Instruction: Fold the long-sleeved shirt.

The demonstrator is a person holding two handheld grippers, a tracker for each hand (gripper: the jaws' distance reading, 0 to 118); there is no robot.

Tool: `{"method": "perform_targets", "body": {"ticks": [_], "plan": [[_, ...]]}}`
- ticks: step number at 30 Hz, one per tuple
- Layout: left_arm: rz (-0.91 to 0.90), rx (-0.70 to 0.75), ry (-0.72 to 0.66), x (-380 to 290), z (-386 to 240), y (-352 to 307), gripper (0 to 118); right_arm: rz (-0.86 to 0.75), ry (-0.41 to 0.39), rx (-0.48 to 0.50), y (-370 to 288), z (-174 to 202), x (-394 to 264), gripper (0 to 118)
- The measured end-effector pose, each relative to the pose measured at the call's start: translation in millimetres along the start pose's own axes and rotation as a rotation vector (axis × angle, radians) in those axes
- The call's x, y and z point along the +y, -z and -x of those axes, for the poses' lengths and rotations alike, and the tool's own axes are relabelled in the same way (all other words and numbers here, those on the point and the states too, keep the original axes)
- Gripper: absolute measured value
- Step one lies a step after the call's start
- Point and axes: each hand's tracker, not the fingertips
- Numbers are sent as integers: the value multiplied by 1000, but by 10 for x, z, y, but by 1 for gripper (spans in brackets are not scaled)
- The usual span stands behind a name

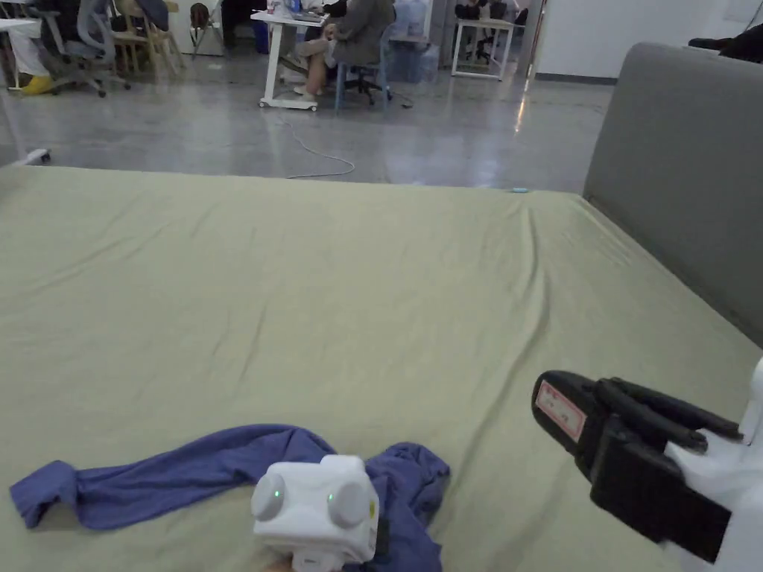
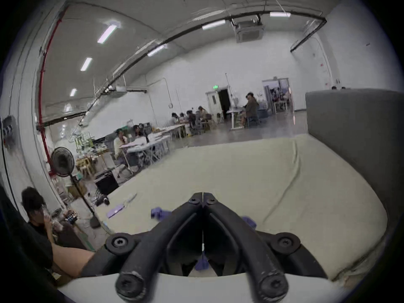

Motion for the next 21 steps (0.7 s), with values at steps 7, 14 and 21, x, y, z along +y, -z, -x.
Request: {"method": "perform_targets", "body": {"ticks": [7, 14, 21], "plan": [[-205, -172, -81, 210, 92, -783, 91, 46, 28, -18, 192, -64, -147, 0], [-557, -182, -22, -186, 559, -2061, 112, 98, 85, 38, 482, -37, -304, 0], [-192, -46, -95, -752, 1181, -1434, 0, 268, 240, 19, 998, -11, -738, 0]]}}
